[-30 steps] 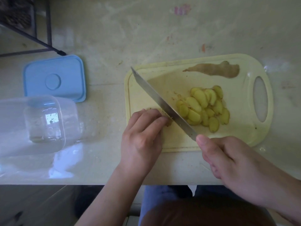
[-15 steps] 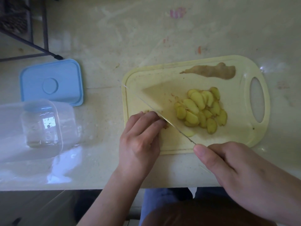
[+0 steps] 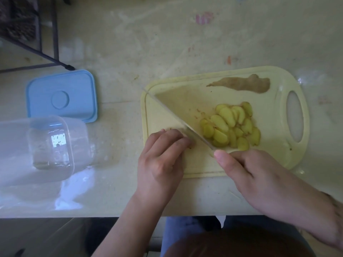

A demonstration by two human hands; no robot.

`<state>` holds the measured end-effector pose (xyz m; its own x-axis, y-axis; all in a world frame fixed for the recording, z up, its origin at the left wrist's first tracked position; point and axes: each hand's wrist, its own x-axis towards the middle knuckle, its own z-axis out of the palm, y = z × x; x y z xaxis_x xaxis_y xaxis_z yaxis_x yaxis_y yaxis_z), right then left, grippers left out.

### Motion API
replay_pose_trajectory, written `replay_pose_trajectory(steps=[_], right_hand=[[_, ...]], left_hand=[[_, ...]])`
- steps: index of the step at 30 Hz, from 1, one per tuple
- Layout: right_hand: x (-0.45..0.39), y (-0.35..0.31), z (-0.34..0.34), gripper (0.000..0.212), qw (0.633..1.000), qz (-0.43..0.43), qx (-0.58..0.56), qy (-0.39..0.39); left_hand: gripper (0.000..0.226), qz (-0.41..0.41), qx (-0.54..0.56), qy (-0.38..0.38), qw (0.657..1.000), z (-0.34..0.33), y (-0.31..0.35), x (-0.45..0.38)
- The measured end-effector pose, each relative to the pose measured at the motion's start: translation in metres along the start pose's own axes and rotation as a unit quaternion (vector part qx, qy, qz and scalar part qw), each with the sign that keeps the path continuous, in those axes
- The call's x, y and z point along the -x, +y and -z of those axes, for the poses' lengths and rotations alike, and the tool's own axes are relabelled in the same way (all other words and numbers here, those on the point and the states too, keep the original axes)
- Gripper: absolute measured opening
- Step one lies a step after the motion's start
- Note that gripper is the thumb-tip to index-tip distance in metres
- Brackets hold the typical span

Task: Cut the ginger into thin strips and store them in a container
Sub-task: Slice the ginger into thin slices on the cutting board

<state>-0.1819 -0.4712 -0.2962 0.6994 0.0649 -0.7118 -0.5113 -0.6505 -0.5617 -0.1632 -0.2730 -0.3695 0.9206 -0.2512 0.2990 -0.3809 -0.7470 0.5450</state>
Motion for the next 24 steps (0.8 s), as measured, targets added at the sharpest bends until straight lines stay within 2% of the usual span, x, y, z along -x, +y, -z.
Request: replay_pose_trajectory(steps=[10, 17, 24], right_hand=[[0.023, -0.006, 0.008, 0.073, 0.999, 0.008, -0.001, -0.037], [0.026, -0.009, 0.006, 0.07, 0.999, 0.013, 0.034, -0.016], [0.001, -0.009, -0.005, 0.074, 0.999, -0.002, 0.024, -0.023]], left_hand=[[0.023, 0.005, 0.011, 0.014, 1.0, -0.001, 0.001, -0.001], [0.032, -0.001, 0.022, 0.012, 1.0, 0.0, 0.0, -0.001], [0.029, -0.005, 0.036, 0.006, 0.999, 0.0, 0.0, -0.002]])
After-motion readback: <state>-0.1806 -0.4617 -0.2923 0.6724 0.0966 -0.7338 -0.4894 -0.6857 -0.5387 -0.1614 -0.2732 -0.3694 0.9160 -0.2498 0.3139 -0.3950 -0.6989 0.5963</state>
